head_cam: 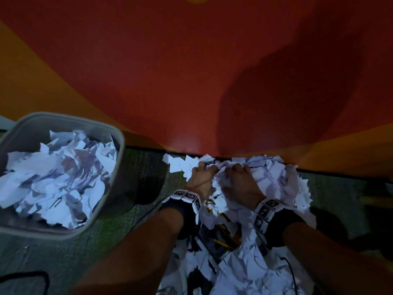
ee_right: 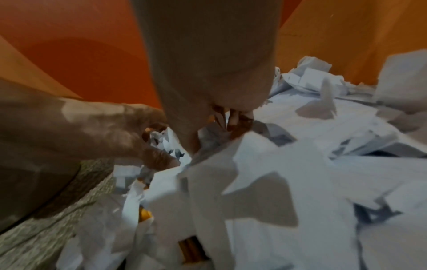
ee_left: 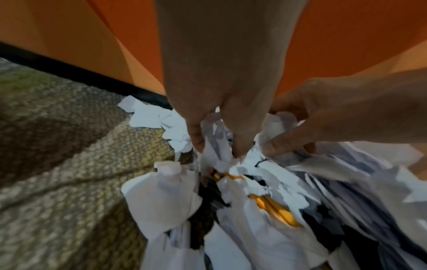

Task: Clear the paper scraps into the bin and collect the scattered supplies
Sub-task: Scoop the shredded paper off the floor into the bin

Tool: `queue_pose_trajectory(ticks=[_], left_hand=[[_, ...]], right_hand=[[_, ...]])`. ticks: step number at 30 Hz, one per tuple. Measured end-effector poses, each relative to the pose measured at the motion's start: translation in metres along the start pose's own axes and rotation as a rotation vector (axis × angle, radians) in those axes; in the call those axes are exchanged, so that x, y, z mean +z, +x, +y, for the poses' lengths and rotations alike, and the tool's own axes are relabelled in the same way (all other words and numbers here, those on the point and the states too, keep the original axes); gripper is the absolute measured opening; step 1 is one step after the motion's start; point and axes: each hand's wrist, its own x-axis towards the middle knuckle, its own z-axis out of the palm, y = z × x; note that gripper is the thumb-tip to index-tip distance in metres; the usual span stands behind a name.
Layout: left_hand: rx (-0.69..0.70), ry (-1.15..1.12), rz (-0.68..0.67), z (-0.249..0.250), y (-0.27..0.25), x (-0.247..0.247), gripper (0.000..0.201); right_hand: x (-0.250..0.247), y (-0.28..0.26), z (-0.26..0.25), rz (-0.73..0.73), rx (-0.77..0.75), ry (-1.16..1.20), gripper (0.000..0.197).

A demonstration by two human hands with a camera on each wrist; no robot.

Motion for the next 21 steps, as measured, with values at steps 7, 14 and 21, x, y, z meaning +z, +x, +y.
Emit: queue_pose_trajectory(ticks=[7, 14, 21], left_hand=[[-0.013, -0.22, 0.125, -0.006, -0.014, -0.026, 0.034], [0.007, -0.153, 0.336, 0.017, -0.053, -0.09, 0.023], [0.093, -0.061, 0.409, 0.051, -0.124, -0.175, 0.013]], right_hand=[[-0.039, -0.003, -0.007, 0.101, 0.023, 0.333, 0.029], [-0.1, -0.034, -0.013, 0.271, 0.003, 0.579, 0.018], [-0.18, -0.077, -0.052, 0.357, -0.096, 0.599, 0.024]])
